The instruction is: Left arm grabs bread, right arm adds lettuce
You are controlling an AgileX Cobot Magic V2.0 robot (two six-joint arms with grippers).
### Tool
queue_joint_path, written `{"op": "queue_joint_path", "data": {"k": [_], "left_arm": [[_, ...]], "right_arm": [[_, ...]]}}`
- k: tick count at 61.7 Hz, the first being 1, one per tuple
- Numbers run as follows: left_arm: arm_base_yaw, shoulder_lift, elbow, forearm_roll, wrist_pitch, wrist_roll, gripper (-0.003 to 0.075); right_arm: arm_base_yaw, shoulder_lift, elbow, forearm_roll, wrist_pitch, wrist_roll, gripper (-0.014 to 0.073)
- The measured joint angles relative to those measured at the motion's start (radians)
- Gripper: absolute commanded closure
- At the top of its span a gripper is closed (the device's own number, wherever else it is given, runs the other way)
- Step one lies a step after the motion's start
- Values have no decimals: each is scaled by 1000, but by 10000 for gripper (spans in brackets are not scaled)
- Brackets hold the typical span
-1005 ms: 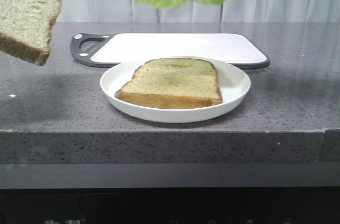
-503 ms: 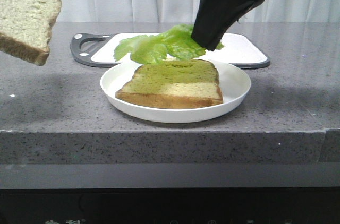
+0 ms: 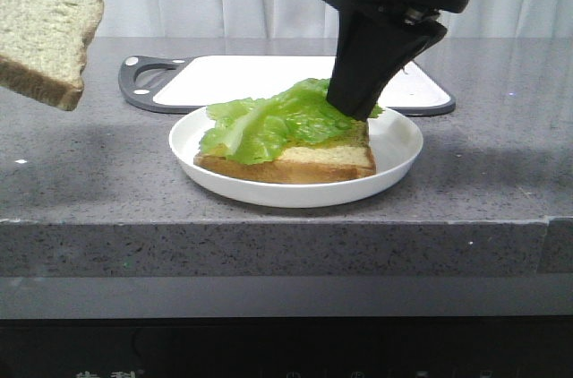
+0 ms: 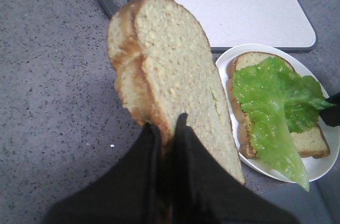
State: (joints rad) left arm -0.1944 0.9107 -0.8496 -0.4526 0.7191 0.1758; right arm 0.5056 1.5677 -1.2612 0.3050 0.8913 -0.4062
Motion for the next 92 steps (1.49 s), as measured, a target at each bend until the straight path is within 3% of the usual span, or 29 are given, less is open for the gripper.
{"op": "queue_joint_path", "data": {"k": [13, 18, 32, 42, 65, 69, 78, 92], "left_arm": [[0, 0, 0, 0, 0, 0, 739], [0, 0, 0, 0, 0, 0, 739], [0, 0, 0, 0, 0, 0, 739], [0, 0, 0, 0, 0, 0, 739], [-21, 43, -64, -121, 3, 63, 739], [-43, 78, -98, -157, 3, 84, 739], [-121, 192, -174, -219, 8, 119, 739], [-218, 338, -237, -238, 6, 124, 739]], "right_arm": [[0, 0, 0, 0, -2, 6, 202], [0, 0, -10, -20, 12, 22, 123], [0, -15, -86, -132, 106, 105, 105], [0, -76, -121, -140, 152, 117, 111], [0, -299, -43, -143, 125, 136, 328], [0, -343, 6, -143, 99, 136, 398], [0, -440, 147, -143, 24, 137, 661], [0, -568, 292, -130, -37, 138, 652]]}}
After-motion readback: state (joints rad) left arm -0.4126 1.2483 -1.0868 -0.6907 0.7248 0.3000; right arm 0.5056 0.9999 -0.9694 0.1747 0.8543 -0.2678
